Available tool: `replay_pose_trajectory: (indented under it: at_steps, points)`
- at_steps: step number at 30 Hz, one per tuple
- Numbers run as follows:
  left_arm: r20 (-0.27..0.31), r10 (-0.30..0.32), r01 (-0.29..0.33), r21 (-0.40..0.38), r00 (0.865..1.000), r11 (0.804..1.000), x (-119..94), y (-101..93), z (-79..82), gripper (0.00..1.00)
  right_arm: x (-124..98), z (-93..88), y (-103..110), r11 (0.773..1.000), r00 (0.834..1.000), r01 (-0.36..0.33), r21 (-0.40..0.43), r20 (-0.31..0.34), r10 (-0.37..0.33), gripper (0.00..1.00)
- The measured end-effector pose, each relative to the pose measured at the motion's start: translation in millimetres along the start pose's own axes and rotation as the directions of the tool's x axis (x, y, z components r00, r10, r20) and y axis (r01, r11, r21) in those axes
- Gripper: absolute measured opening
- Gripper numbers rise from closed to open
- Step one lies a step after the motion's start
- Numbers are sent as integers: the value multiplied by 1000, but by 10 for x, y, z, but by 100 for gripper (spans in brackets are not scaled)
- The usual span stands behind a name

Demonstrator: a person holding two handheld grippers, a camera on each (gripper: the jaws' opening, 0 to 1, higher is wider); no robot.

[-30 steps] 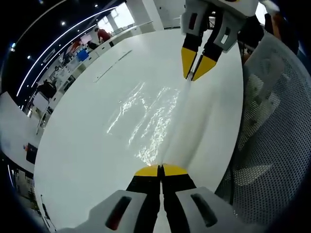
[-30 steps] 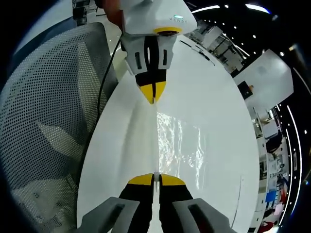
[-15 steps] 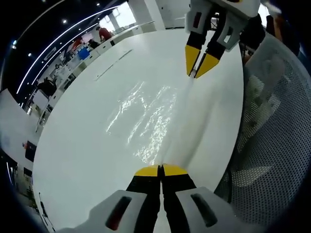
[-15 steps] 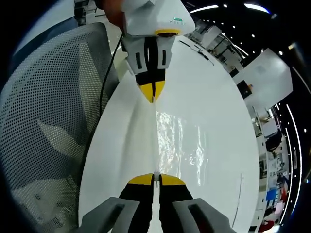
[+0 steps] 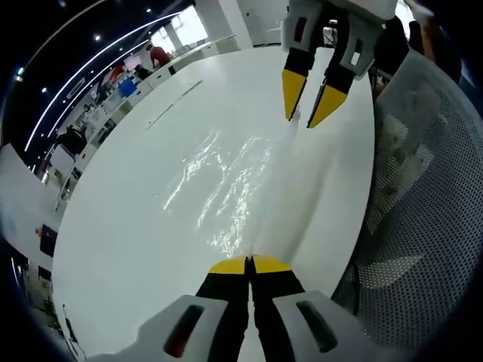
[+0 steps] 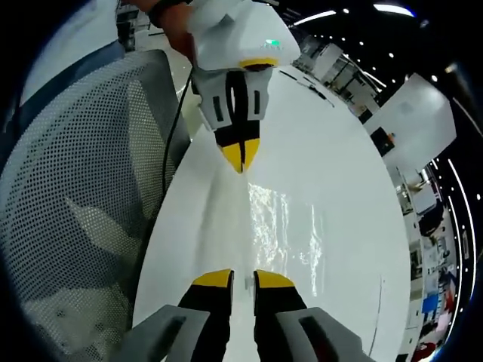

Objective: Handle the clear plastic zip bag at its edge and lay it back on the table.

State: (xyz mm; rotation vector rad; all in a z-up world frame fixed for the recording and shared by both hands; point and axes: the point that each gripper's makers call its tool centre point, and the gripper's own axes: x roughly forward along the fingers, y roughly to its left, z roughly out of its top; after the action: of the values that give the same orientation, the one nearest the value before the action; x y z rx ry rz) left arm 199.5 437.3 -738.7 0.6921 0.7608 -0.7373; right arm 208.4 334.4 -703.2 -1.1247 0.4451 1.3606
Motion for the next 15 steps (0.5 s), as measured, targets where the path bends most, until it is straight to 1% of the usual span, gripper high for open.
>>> replay_pose_trajectory:
  at_steps: [3, 8, 15]
  points:
    - [-5, -8, 8, 20, 1000, 1000, 4, -57, 5, 0, -32, 83, -46, 1000, 1000, 10, 10, 24, -10, 8]
    - [-8, -15, 15, 29, 1000, 999, 40, -83, -8, 0, -1, 123, -111, 999, 999, 17, 31, 32, -18, 10]
    - [-9, -12, 13, 43, 1000, 999, 28, -81, -3, 0, 88, 196, -122, 1000, 999, 13, 24, 29, -14, 10]
